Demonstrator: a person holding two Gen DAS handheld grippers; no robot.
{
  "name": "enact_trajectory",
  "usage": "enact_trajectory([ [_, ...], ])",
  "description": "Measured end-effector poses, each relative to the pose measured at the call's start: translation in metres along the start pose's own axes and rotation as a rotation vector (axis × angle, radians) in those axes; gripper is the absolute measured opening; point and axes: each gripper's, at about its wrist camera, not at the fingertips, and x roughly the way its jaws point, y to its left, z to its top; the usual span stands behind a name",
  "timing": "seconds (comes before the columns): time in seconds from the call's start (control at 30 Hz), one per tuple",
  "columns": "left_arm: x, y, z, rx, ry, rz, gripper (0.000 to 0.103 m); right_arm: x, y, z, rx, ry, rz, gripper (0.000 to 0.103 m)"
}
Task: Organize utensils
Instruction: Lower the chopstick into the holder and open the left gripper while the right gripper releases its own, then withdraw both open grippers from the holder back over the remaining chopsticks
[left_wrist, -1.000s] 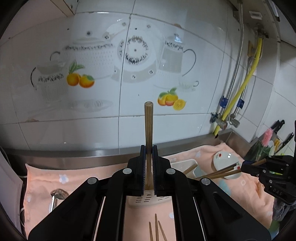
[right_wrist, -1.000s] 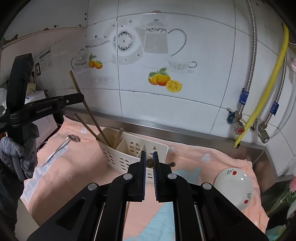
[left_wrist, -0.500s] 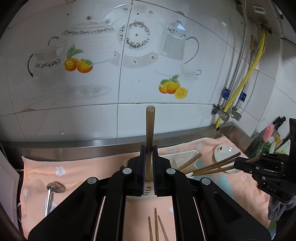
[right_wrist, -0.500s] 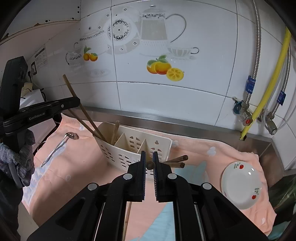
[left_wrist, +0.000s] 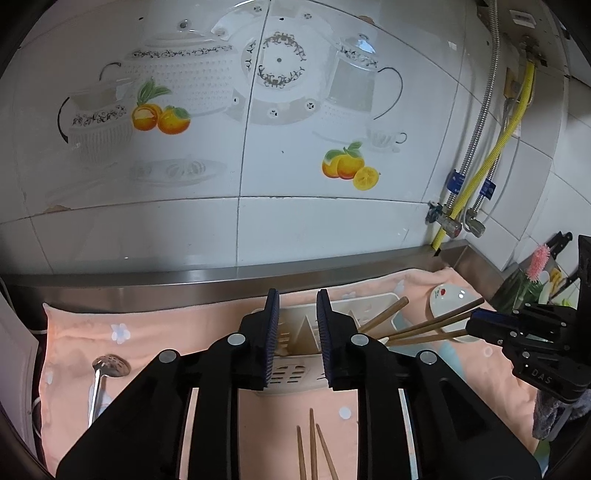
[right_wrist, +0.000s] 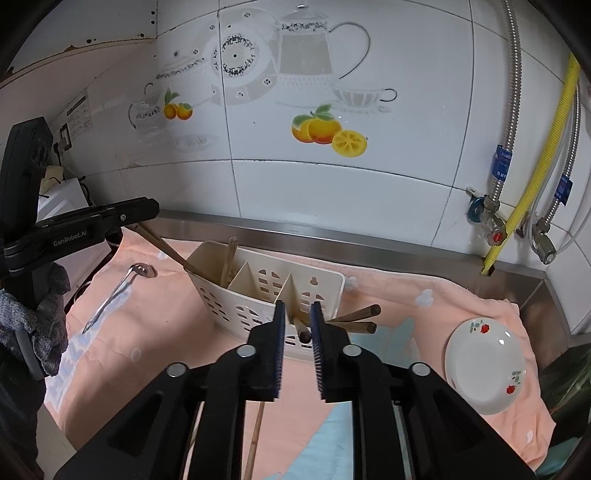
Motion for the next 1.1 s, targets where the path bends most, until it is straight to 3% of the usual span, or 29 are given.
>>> enact_trajectory([
  [0.3, -0.007, 0.002, -0.002, -0.003, -0.011, 0.022, 0.053, -0.008, 0.003, 0.0, -0.003, -0.018, -0.009, 0.036],
  [0.63, -0.023, 0.004, -0.005, -0.015, -0.041, 0.05, 0.077, -0.024, 0.004, -0.001, 0.001, -0.049, -0.027, 0.055],
  [1.1, -0.057, -0.004, -0.028, 0.006, -0.062, 0.07, 0.094, -0.05, 0.005, -0.021, 0.02, -0.073, -0.03, 0.072],
])
